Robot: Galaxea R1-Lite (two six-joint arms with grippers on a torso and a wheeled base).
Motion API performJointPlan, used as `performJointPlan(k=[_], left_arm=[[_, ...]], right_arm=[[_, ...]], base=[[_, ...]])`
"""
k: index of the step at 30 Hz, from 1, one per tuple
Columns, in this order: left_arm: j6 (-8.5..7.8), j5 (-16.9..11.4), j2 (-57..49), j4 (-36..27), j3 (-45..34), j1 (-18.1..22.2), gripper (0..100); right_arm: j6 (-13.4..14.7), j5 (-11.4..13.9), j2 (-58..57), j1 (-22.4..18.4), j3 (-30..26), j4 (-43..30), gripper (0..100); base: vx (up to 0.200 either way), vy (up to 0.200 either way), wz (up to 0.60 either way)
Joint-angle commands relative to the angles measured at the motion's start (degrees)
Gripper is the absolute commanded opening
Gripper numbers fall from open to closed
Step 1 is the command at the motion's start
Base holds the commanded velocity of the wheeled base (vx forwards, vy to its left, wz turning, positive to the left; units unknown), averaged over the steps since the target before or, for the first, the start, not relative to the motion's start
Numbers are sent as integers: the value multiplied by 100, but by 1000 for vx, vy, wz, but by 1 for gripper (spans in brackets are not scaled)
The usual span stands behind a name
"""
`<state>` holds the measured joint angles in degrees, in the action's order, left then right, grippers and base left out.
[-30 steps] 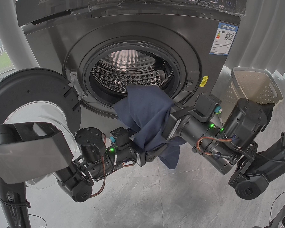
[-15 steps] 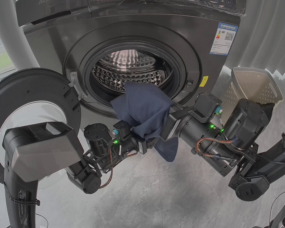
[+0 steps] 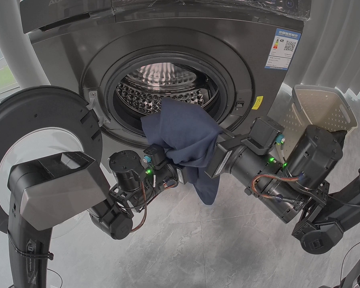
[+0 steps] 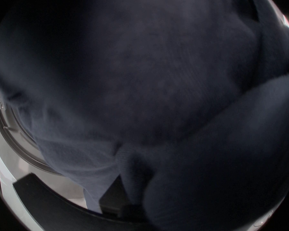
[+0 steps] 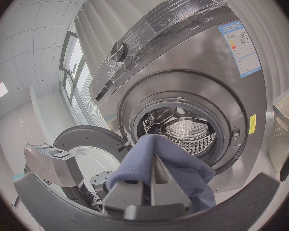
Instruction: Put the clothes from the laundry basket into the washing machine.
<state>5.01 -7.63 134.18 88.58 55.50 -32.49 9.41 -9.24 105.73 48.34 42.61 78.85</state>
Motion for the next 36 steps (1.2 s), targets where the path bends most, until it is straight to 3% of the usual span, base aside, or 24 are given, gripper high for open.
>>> performJointPlan(k=[1, 4, 5, 10, 17, 21, 31, 36], left_arm=[[-44, -2, -41, 10, -224, -56, 0], [-106, -37, -173, 10, -664, -126, 0], [-106, -37, -182, 10, -690, -135, 100], [-114, -160, -533, 10, -1630, -311, 100], [-343, -564, -947, 10, -2334, -548, 100], [-334, -573, -964, 10, -2211, -610, 100], [-255, -467, -446, 2, -1059, -680, 100], [-237, -133, 55, -7, -382, -574, 100]], right_arm=[[-1, 1, -44, -105, 28, -36, 0], [-9, 1, 18, -228, 169, -36, 0], [-9, 1, 18, -237, 178, -36, 0], [-9, 10, 167, -413, 591, -45, 0], [-9, 10, 290, -448, 714, -45, 0], [-9, 1, 308, -439, 714, -45, 0], [-1, -8, 326, -351, 688, -45, 0], [34, -104, 317, -298, 670, -45, 0]], base=[[0, 0, 0], [0, 0, 0], [0, 0, 0], [0, 0, 0], [0, 0, 0], [0, 0, 0], [0, 0, 0], [0, 0, 0]])
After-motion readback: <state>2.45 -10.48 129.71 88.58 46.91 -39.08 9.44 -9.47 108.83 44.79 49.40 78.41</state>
